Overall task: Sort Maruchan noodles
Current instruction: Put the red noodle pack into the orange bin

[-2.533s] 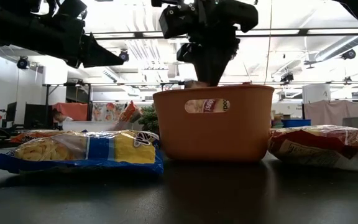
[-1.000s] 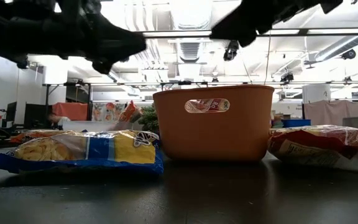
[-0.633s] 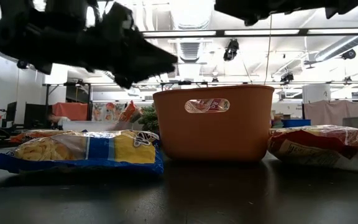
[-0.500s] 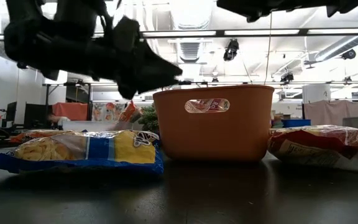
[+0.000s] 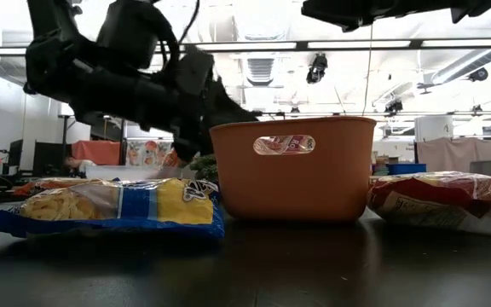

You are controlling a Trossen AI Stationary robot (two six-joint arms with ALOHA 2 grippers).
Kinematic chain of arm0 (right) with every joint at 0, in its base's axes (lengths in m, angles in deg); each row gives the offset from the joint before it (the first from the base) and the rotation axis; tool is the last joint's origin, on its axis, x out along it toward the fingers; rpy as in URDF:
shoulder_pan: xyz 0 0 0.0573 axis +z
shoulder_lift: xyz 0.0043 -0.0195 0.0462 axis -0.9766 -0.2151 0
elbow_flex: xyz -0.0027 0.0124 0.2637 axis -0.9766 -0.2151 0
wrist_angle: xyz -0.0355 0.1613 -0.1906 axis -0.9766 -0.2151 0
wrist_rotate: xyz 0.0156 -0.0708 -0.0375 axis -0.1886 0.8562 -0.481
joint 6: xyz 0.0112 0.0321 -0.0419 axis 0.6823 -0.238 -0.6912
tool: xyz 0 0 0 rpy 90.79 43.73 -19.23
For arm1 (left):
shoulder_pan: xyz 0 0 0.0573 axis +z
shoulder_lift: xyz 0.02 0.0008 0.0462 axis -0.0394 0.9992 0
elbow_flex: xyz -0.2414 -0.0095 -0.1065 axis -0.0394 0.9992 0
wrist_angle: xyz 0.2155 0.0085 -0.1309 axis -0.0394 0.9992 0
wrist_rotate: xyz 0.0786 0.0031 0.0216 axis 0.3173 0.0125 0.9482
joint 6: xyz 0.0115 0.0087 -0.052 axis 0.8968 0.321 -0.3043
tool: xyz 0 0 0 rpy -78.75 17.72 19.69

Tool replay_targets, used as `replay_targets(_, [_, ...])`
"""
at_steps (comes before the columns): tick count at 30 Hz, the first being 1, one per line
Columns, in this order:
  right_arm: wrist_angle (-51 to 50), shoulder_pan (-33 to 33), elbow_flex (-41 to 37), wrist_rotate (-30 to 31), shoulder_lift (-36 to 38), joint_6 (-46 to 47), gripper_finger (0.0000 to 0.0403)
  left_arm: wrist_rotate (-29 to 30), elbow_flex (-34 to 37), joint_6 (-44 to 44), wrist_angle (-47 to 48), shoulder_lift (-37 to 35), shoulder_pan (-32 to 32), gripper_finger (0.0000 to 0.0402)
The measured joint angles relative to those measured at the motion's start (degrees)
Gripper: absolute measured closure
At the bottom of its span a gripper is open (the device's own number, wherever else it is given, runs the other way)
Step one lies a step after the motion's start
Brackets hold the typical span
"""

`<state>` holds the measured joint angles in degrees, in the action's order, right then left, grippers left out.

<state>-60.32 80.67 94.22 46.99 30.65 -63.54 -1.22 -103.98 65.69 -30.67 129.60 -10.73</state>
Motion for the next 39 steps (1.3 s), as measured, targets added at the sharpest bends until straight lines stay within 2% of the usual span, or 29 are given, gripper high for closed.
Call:
replay_targets(13, [-0.54,-0.15,-0.04,0.08,-0.14,0.43,0.0275,-2.09,-1.51,-2.53,5.46,0.66,0.21,0.0210])
replay_targets(18, [-0.51,-0.15,-0.04,0.10,-0.14,0.43,0.0275,-3.62,-2.05,-1.68,6.00,0.66,0.28,0.0244])
replay_targets(23, [-0.51,-0.15,-0.04,0.10,-0.14,0.43,0.0275,-4.43,-3.01,-1.41,8.24,0.84,0.42,0.0296])
replay_targets(30, [-0.54,-0.15,-0.04,0.10,-0.16,0.44,0.0275,-4.40,-4.39,2.22,7.87,0.86,0.52,0.0393])
replay_targets(39, [-0.62,-0.15,-0.04,0.10,-0.16,0.45,0.0275,-2.85,-4.53,15.04,-0.06,0.79,0.50,0.0400])
